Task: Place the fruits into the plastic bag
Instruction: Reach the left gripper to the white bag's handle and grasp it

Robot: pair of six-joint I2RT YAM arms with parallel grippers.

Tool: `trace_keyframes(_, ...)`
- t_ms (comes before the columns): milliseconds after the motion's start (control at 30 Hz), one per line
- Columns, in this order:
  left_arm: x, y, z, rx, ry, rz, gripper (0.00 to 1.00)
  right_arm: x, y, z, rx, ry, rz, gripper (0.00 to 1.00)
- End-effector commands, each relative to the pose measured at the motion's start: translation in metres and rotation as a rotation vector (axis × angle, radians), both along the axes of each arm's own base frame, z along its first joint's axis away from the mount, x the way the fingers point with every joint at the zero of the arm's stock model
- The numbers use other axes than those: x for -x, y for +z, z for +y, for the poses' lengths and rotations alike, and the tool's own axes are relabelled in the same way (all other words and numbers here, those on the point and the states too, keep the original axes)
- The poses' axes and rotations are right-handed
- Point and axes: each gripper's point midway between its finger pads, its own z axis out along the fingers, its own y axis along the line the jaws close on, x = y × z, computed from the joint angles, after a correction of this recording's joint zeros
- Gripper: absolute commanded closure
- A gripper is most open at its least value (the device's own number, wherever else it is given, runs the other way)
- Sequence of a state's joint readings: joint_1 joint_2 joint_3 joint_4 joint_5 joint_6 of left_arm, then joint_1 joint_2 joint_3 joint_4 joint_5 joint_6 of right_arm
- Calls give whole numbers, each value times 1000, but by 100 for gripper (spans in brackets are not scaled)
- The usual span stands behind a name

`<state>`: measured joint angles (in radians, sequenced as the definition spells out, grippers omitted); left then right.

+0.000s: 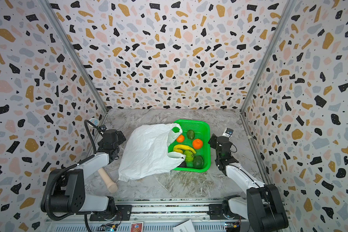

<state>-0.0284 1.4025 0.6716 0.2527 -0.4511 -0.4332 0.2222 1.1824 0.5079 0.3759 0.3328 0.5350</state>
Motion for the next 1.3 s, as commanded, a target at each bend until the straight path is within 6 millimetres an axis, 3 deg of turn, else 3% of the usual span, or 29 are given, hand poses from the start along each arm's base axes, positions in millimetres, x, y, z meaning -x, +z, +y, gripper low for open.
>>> trace_keyframes(0, 1, 9, -12, 105, -12, -33, 0, 8, -6, -4, -21, -41, 44, 12)
trace_keyframes(133, 15, 6, -37, 181, -59, -38, 1, 12, -19, -8, -4, -69, 117, 12)
trace_keyframes(267, 27, 13, -82, 174, -189, -2, 1, 15, -25, 0, -23, -30, 141, 12)
trace_keyframes(333, 33, 24, -101, 155, -236, 0, 1, 17, -27, 4, -29, -13, 145, 12)
trace_keyframes(467, 38, 63, -130, 125, -311, -48, 0, 20, -36, 7, -7, 11, 168, 12)
trace_keyframes(567, 39, 92, -171, 72, -415, -65, 0, 23, -44, 4, 34, 16, 195, 11)
trace_keyframes(667, 37, 104, -218, 2, -530, -5, 1, 27, -55, -2, 69, -1, 235, 11)
trace_keyframes(867, 38, 97, -292, -168, -690, 165, 0, 38, -81, -16, -18, -37, 270, 10)
trace_keyframes(1067, 35, 79, -312, -348, -685, 292, 0, 48, -108, -31, -141, -68, 303, 11)
trace_keyframes(1267, 33, 70, -319, -478, -678, 376, 0, 51, -109, -32, -159, -69, 291, 11)
